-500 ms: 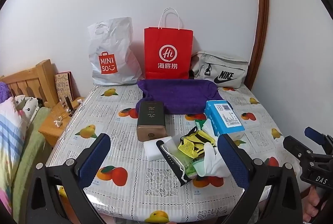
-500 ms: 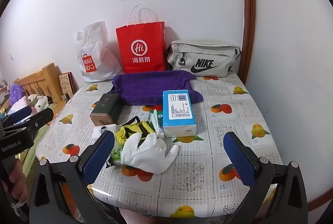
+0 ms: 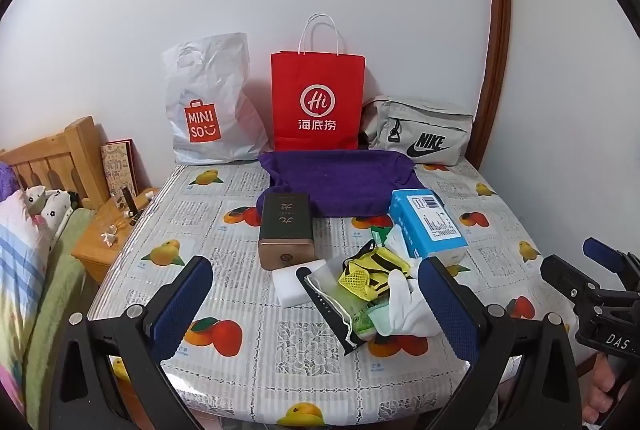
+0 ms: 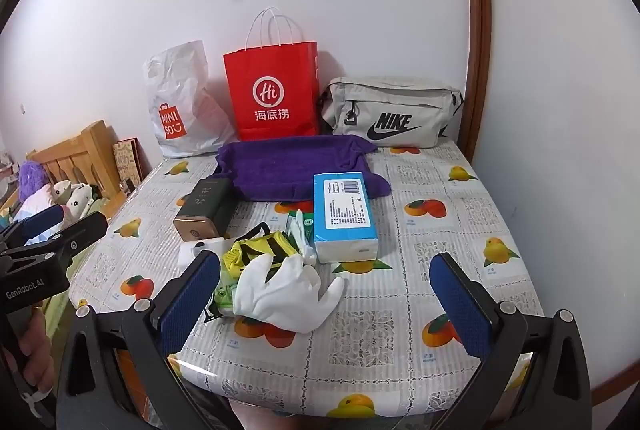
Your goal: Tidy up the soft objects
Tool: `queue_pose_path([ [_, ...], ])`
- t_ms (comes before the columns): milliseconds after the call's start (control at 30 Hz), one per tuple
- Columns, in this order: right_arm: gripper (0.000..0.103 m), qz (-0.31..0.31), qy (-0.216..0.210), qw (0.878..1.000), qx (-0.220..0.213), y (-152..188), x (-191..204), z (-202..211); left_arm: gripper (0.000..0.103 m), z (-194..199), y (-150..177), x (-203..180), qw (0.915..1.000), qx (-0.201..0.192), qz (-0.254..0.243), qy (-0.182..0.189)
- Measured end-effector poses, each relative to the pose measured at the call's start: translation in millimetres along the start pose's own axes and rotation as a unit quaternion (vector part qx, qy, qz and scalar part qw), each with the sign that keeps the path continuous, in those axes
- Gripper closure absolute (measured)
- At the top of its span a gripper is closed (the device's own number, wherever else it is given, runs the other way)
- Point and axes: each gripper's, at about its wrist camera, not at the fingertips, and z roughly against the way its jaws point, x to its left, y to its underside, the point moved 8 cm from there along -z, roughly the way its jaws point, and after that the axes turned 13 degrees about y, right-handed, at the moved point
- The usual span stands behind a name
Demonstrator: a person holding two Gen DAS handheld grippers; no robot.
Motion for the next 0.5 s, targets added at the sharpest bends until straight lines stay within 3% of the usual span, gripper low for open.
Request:
queue_pose_path([
  [500,0.000,0.000,-0.001,1.000,-0.003,-0.4,4.1,2.3,0.000,0.3,0.9,1.0,1.0000,0.002,0.000,-0.001],
])
